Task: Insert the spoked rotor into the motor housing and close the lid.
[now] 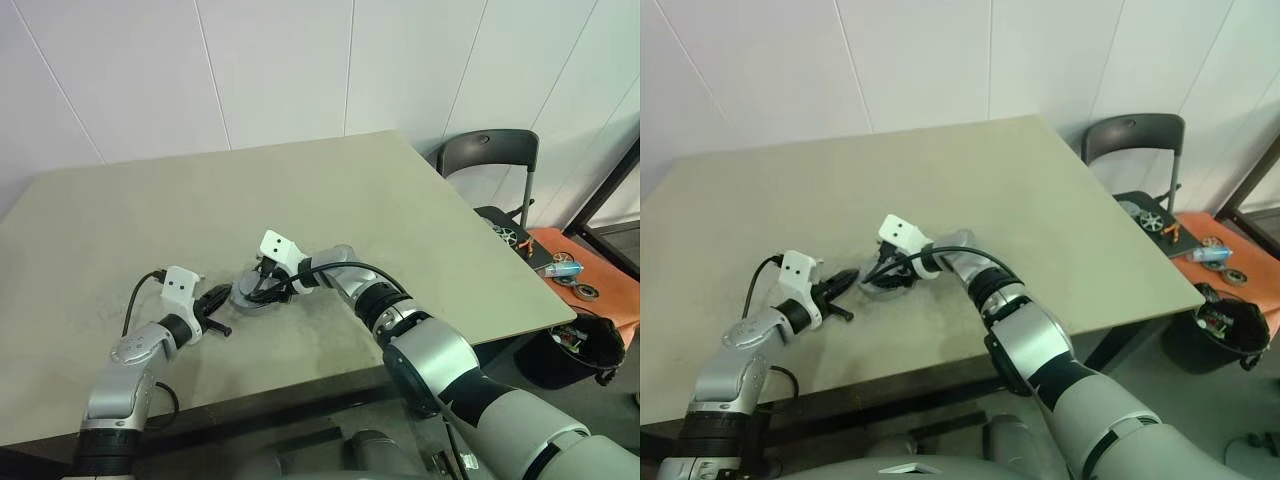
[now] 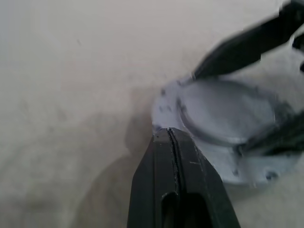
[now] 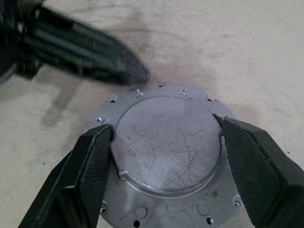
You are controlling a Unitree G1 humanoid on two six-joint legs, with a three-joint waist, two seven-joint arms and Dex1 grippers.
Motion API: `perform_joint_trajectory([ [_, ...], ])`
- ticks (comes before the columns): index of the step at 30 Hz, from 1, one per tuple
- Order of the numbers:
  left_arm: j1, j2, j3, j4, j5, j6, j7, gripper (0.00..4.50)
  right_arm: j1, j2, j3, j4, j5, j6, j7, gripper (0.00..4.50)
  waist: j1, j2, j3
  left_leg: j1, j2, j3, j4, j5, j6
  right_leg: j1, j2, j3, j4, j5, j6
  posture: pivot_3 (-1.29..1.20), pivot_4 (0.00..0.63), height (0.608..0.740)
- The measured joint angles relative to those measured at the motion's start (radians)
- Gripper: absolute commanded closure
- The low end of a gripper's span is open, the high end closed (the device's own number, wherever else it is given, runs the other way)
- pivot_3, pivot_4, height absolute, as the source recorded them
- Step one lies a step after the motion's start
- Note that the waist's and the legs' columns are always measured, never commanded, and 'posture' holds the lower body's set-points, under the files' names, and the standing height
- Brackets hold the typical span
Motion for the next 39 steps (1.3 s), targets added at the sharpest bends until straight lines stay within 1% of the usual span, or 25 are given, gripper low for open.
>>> perform_joint_trajectory([
  [14, -0.026, 0.000, -0.023, -0.005, 0.022, 0.042, -0.005, 4.50, 0.005, -0.001, 0.000, -0.004, -0.005, 0.004, 0.002, 1.26, 0.000, 0.003, 0.000, 0.003, -0.001, 0.000, 0.000, 0.000, 0.000, 0.003, -0.001, 0.000, 0.000, -0.001, 0.001, 0.00, 0.000, 0.740],
  [16, -0.030, -0.001, -0.027, -0.005, 0.022, 0.045, -0.006, 4.50, 0.007, -0.004, 0.000, -0.012, -0.007, 0.008, 0.008, 0.50, 0.001, 0.003, 0.000, 0.003, -0.001, 0.000, 0.000, 0.000, 0.000, 0.003, -0.001, 0.000, -0.001, -0.001, 0.001, 0.00, 0.000, 0.740],
  [17, -0.031, -0.001, -0.028, -0.005, 0.023, 0.050, -0.006, 4.50, 0.008, -0.006, 0.000, -0.017, -0.006, 0.012, 0.027, 0.22, 0.000, 0.003, -0.001, 0.003, -0.001, 0.000, 0.000, 0.000, 0.000, 0.004, -0.001, 0.000, -0.001, -0.001, 0.001, 0.00, 0.000, 0.740],
  [18, -0.033, -0.001, -0.029, -0.005, 0.025, 0.052, -0.007, 4.50, 0.008, -0.009, -0.001, -0.021, -0.005, 0.016, 0.045, 0.05, 0.000, 0.003, -0.001, 0.003, -0.001, 0.000, -0.001, 0.000, 0.000, 0.004, -0.001, 0.000, -0.001, -0.001, 0.002, 0.00, 0.000, 0.740],
  [24, -0.041, -0.001, -0.037, -0.010, 0.034, 0.060, -0.008, 4.50, 0.017, -0.028, -0.009, -0.055, 0.006, 0.050, 0.107, 0.05, 0.000, 0.004, -0.001, 0.003, -0.001, 0.000, -0.001, 0.000, 0.000, 0.003, -0.001, 0.000, -0.001, -0.002, 0.003, 0.00, 0.000, 0.740],
  [32, -0.041, -0.001, -0.040, -0.024, 0.034, 0.075, -0.011, 4.50, 0.024, -0.070, -0.039, -0.121, 0.062, 0.164, 0.193, 0.05, 0.000, 0.004, 0.000, 0.002, -0.001, 0.000, -0.002, 0.000, 0.000, 0.002, -0.001, 0.000, -0.001, -0.002, 0.004, 0.00, 0.000, 0.740],
  [36, -0.042, -0.001, -0.040, -0.026, 0.034, 0.082, -0.014, 4.50, 0.020, -0.102, -0.084, -0.137, 0.108, 0.261, 0.193, 0.05, 0.000, 0.004, 0.000, 0.001, -0.001, 0.000, -0.001, 0.000, 0.000, 0.002, -0.001, 0.000, -0.001, -0.002, 0.004, 0.00, 0.000, 0.740],
  [39, -0.043, -0.001, -0.039, -0.026, 0.034, 0.084, -0.022, 4.50, -0.006, -0.131, -0.156, -0.136, 0.166, 0.407, 0.177, 0.05, 0.000, 0.005, 0.000, 0.001, -0.001, 0.000, -0.001, 0.000, 0.000, 0.002, -0.001, 0.000, -0.001, -0.002, 0.004, 0.00, 0.000, 0.740],
])
